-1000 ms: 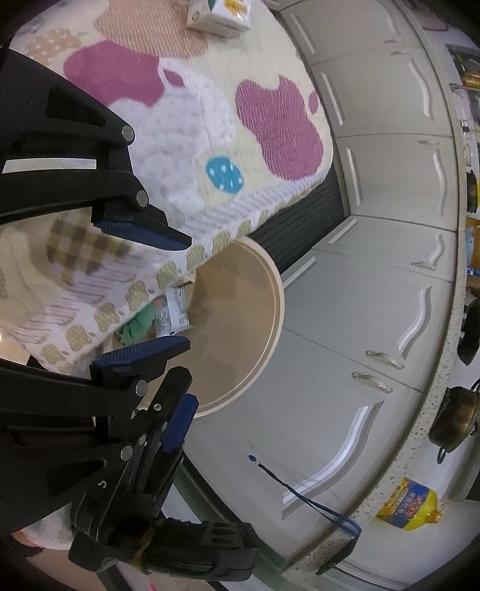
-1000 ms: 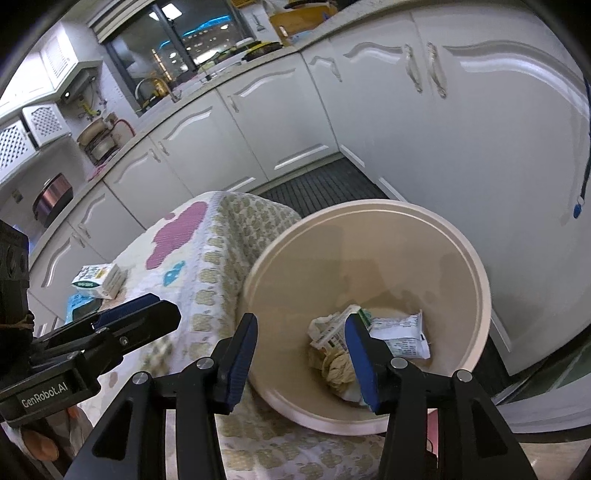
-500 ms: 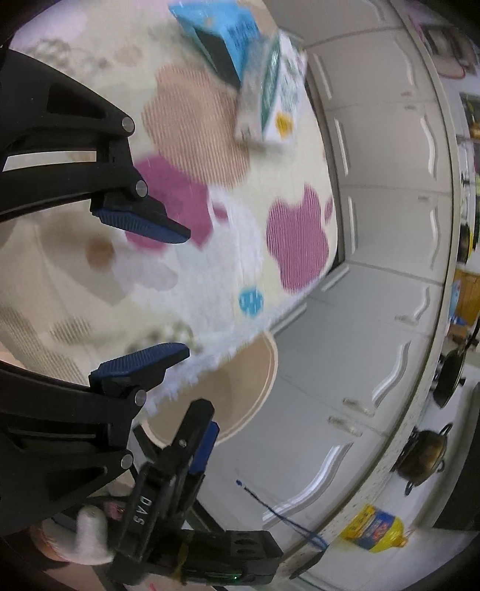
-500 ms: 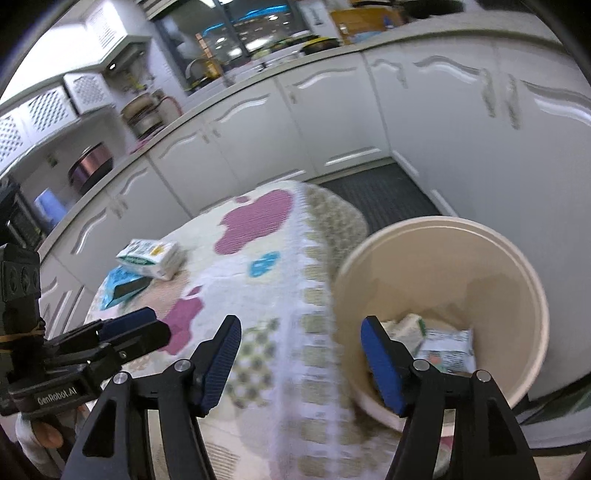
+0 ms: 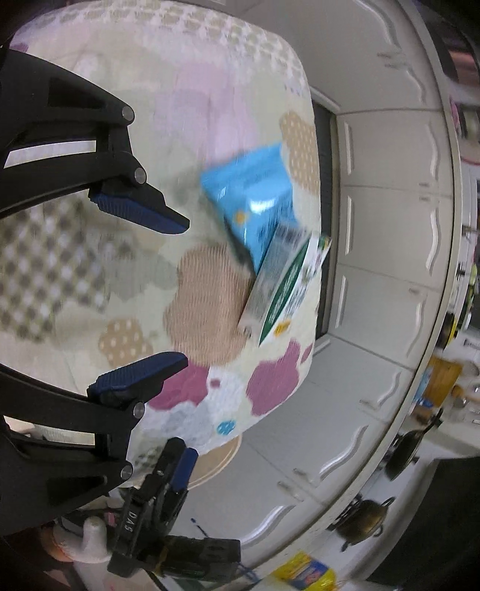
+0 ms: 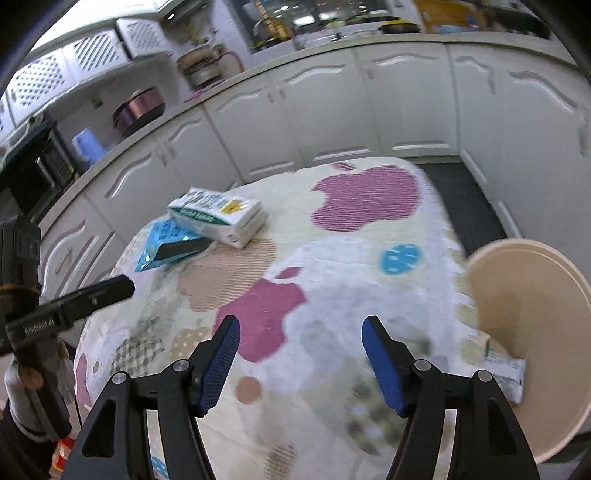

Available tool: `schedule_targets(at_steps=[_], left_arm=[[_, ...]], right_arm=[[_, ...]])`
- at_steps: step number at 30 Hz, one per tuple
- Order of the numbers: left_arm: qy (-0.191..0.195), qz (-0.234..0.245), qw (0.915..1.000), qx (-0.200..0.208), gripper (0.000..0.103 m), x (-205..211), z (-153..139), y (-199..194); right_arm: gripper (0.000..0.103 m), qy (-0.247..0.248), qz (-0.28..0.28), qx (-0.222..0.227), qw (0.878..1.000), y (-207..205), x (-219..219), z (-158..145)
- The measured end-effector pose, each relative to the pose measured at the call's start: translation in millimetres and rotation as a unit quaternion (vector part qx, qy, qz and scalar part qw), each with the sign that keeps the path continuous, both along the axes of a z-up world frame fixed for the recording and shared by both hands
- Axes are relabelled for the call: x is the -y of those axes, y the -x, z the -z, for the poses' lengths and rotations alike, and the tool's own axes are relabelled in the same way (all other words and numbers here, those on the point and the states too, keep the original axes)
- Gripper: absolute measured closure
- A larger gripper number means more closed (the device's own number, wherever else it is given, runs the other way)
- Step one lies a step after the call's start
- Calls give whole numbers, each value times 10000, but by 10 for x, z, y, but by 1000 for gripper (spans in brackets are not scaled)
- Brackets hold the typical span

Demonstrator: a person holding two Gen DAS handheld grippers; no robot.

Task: Collect trash
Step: 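Move both tools back over the remaining trash on the table, then grasp the milk carton with the right gripper while the left gripper grasps the blue snack bag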

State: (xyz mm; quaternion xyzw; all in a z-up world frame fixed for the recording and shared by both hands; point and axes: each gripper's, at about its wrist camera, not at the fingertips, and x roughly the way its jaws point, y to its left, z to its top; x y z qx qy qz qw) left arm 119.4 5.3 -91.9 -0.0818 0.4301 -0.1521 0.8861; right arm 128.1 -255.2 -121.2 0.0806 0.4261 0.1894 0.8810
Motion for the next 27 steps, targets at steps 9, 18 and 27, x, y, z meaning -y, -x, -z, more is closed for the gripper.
schedule_targets(at_steps=[9,18,27], left_arm=[[148,-204,9997,28,37,-416,-103,-171],[124,-25,9999,49,36,-666,-234,-598],[216,-213,9989,-371,35,-872,-32,-1239]], right_arm=[[29,244,-1007,372,9939,-527,-647,-130],[20,454,-2109,645,9743,-1192,-1053,-120],[29,738,-2694,304,9597,-1527,-1221,135]])
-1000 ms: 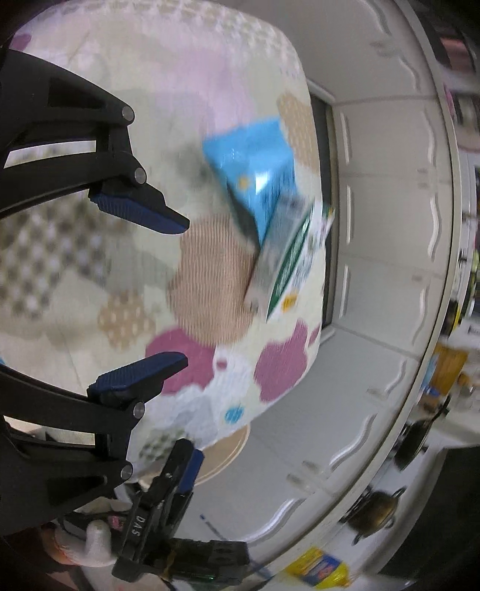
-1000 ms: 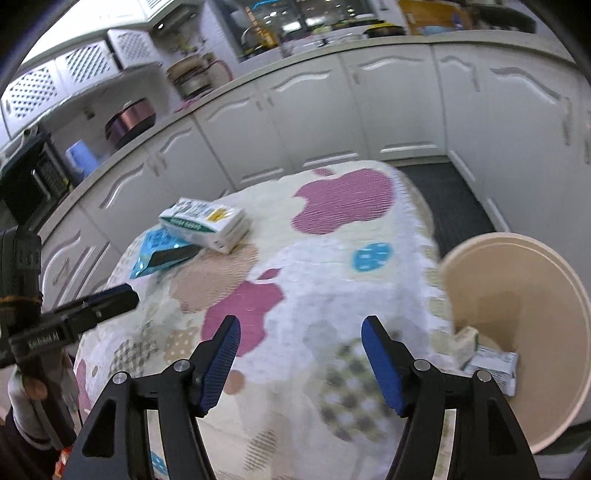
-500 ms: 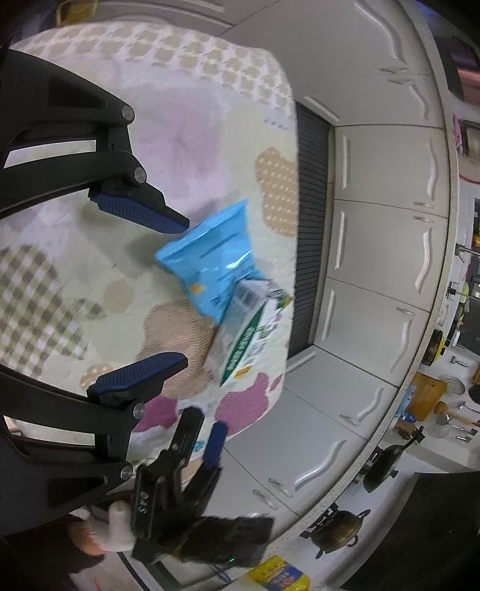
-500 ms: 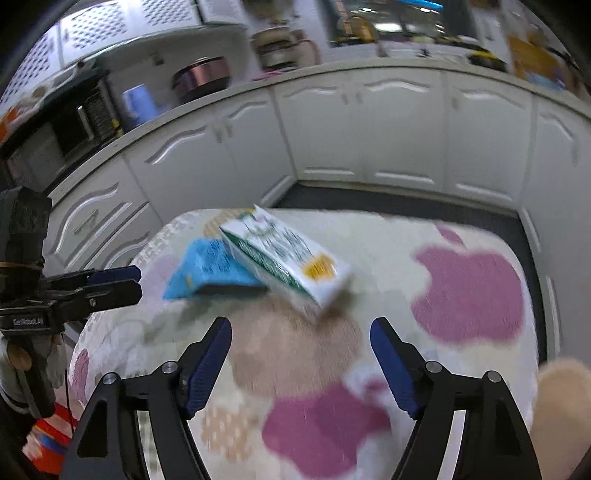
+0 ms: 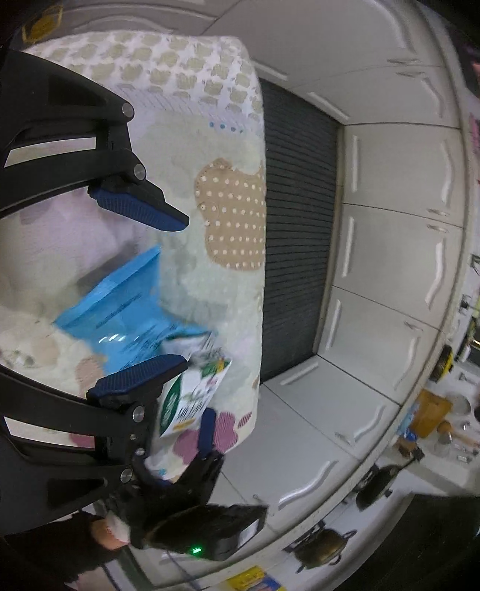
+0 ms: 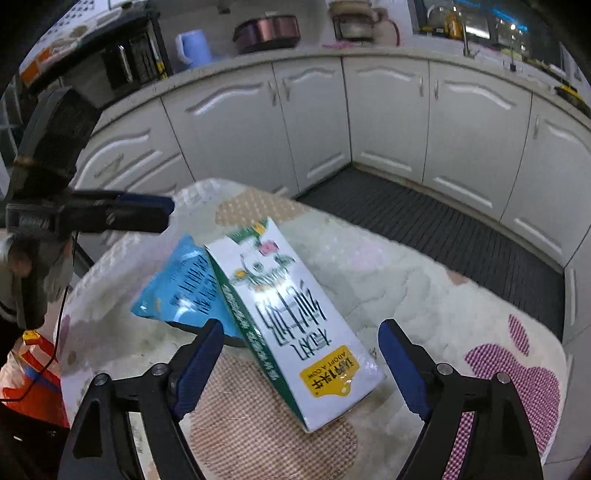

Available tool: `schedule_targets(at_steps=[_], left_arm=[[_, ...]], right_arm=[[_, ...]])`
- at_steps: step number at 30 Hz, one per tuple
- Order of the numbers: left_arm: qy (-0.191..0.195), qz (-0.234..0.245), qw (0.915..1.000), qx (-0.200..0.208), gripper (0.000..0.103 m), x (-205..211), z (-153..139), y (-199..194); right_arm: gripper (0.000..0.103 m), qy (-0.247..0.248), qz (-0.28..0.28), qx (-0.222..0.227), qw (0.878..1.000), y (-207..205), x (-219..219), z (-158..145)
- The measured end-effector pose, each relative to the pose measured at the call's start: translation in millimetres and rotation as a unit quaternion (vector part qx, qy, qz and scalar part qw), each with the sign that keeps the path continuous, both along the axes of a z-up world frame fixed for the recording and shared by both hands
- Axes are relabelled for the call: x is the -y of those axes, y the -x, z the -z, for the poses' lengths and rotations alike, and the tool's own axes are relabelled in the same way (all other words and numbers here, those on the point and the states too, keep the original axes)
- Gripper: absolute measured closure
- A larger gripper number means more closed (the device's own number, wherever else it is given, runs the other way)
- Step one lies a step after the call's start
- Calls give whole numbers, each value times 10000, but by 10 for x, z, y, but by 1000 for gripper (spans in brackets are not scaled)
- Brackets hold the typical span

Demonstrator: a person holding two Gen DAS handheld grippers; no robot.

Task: Collect trash
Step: 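Grasp the milk carton with the right gripper while the left gripper grasps the blue snack bag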

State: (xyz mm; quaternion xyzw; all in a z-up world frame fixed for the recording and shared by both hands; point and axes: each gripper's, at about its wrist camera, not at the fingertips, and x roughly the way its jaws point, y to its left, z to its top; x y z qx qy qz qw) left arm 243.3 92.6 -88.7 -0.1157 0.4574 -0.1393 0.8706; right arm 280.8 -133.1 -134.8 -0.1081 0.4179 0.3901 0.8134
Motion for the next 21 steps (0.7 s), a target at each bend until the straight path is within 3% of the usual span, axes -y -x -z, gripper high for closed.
schedule_targets(at_steps=[2,6,9,13,18,19,21], left_arm=[[-53,-80,9999,-91,35,-8,86,-93],[-56,-152,9997,-205,35,-8,202,-172],[215,-70,9991,-369,35,12,256,-132],[259,322,9979,-496,35,149,302,148],[525,739,9933,-712,35,302,335,426],[534,795,9929,-699,35,327,311,452],[465,748,9942,-615,35,324,254,462]], right_arm=[[45,96,110,9,9999,24,5,19],[50,208,431,-8,9989,212,78,-51],[51,37,890,-233,9958,396,257,-136],[51,12,1648,-543,9848,714,567,-121],[51,-120,1778,-783,9809,1019,666,-38],[49,-166,1782,-769,9808,1049,669,-52],[33,-248,1851,-691,9800,1056,676,-94]])
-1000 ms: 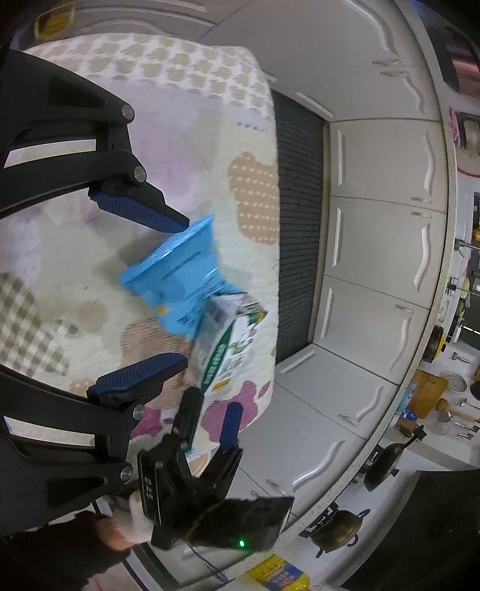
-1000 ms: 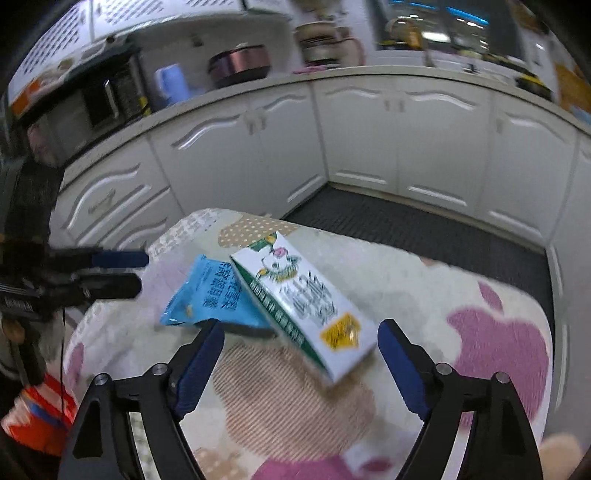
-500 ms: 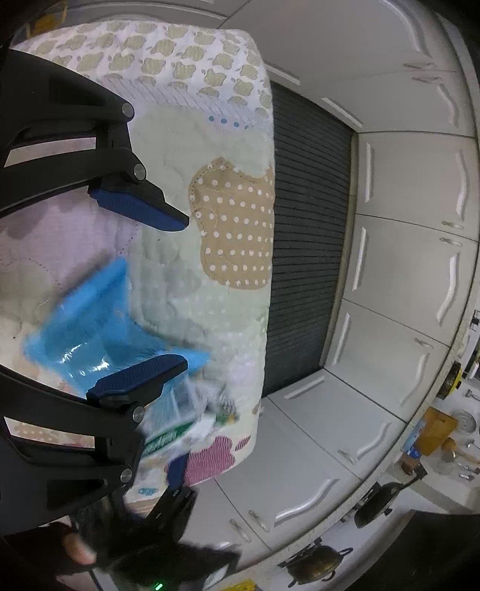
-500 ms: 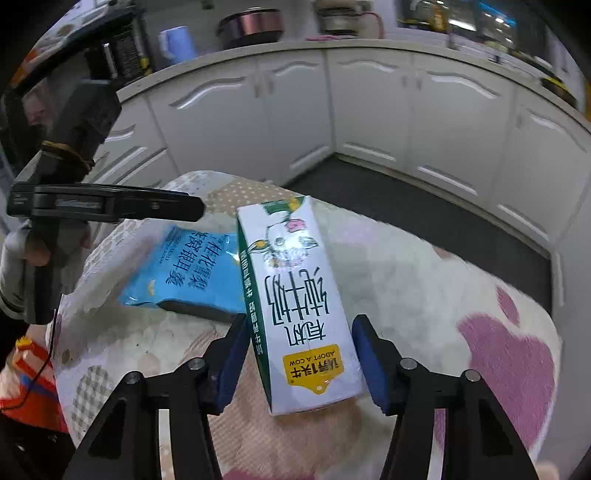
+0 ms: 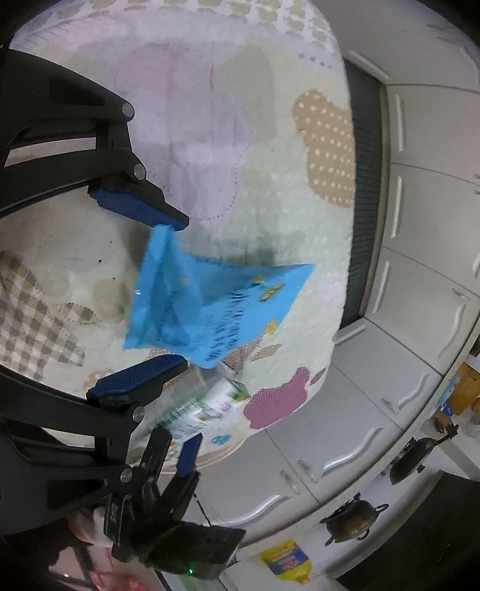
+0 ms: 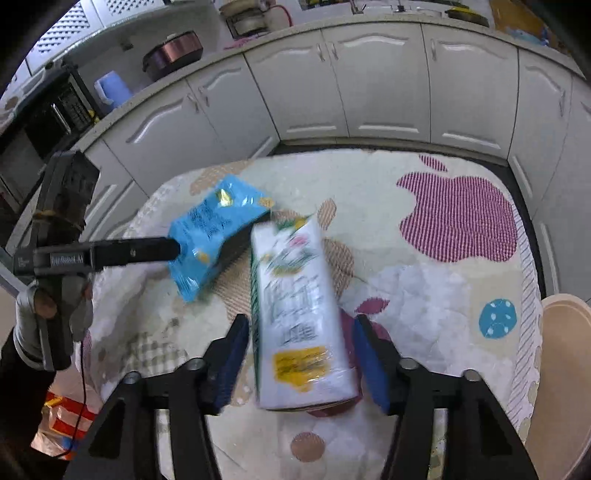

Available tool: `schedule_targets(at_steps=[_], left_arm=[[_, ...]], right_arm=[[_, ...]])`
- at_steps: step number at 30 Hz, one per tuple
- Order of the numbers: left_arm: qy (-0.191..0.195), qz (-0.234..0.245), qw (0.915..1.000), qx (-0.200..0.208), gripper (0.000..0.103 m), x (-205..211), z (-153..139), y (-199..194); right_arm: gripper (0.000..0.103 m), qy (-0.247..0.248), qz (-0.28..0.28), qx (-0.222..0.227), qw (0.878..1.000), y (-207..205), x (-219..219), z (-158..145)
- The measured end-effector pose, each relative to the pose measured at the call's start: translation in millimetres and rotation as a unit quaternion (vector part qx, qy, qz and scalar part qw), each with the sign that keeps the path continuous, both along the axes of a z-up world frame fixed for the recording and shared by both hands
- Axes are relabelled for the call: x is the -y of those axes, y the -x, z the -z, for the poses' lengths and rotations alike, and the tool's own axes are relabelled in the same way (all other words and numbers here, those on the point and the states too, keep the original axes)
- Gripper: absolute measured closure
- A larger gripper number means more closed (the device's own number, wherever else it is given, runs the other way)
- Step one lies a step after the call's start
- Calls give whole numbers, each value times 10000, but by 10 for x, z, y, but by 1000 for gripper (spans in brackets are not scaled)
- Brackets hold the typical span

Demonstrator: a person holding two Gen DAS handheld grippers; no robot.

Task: Collect trash
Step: 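Grasp the milk carton with the right gripper while the left gripper grasps the blue snack bag, then carry the milk carton and blue snack bag over the bucket with both grippers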

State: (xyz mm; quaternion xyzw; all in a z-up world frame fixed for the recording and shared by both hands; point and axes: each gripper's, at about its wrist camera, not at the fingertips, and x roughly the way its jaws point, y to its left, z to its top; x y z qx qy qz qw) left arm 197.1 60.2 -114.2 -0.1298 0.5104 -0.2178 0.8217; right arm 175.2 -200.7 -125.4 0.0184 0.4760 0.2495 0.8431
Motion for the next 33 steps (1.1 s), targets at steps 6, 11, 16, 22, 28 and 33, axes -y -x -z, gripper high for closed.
schedule_targets(at_steps=[6,11,16,22,28,33], left_arm=[[147,-347,9992,160,35,-92,-50,-205],[231,-210,9992,-238,35,24,172,-383],[22,16,10000,-47,38,245,200,-285],[-177,55,9997,154,67,327,144,-29],[-84,-191,9988,432,70,290,-36,256],[-304,-161,9977,587,70,437,-90,515]], right_arm=[[29,125,51,167,9998,-24,-66,-108],[29,448,-75,93,9989,-9,-211,11],[50,428,141,198,9988,10,-193,130],[52,193,226,269,9992,136,-85,71],[52,-95,321,373,9987,324,29,-47],[53,-91,357,415,9985,483,70,-76]])
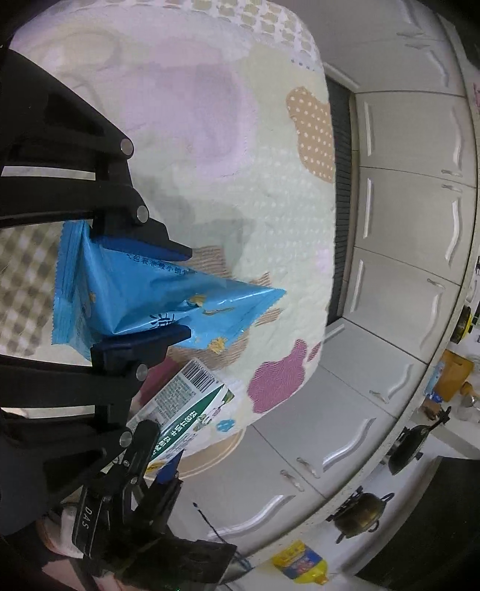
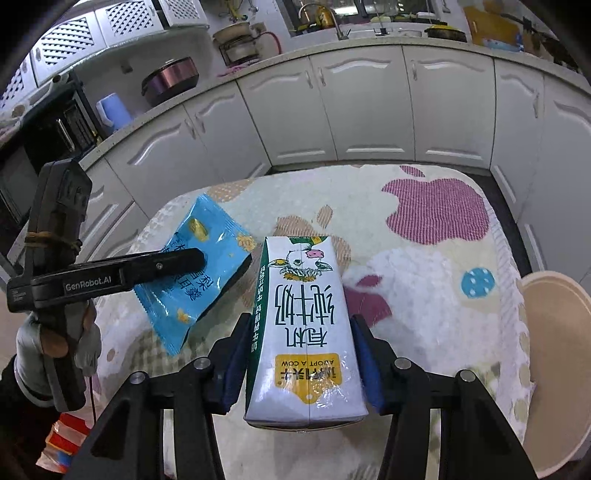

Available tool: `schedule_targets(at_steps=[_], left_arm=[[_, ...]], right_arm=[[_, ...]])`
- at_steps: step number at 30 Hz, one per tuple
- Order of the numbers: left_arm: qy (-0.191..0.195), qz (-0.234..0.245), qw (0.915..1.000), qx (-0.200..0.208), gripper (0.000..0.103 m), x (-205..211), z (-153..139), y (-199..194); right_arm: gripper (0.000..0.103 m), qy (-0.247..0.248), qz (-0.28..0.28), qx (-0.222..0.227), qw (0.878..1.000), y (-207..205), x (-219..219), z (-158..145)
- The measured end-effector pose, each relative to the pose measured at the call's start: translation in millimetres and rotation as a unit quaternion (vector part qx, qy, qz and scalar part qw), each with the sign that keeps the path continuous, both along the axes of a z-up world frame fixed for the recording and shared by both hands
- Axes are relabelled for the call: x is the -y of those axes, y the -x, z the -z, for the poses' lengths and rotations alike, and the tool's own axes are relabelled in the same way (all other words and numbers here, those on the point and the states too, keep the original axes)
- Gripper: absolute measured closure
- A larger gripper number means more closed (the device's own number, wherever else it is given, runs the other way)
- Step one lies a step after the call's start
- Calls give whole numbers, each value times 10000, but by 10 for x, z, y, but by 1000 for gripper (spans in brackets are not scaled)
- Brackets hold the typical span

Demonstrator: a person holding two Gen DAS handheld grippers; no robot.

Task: Collect trash
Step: 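Carry the milk carton and blue snack bag over the bucket with both grippers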

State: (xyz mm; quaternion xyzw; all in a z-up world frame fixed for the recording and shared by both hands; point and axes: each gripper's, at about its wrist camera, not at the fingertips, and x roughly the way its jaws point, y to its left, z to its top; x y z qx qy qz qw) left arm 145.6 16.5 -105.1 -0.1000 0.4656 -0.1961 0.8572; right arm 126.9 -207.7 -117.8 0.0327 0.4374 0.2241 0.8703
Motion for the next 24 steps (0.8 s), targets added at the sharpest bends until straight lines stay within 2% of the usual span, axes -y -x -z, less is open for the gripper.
schedule_targets(at_steps=[6,9,13,15,17,20,21,24], left_arm=[[-358,-34,9993,-113,70,141,74,152],[-597,77,9981,-136,70,238,90,203],[-936,260,9952,-113,69,378,119,266],[-970,252,9949,-136,69,385,144,275],[-987,228,9947,-187,69,382,190,273],[-1021,287,9942,-163,71,398,205,310],[-1003,303,9944,-154,79,396,194,321],[-827,309,9961,-82,85,397,108,359]], right_arm=[[52,286,-31,-380,9989,166,15,126],[46,485,-165,-488,9975,181,-50,146],[43,432,-128,-546,9975,124,-72,139],[43,451,-77,-587,9972,84,-83,161],[49,519,-127,-600,9968,74,-109,191],[49,604,-221,-451,9969,134,-119,199],[50,585,-212,-433,9971,153,-102,193],[50,441,-161,-296,9985,224,-20,126]])
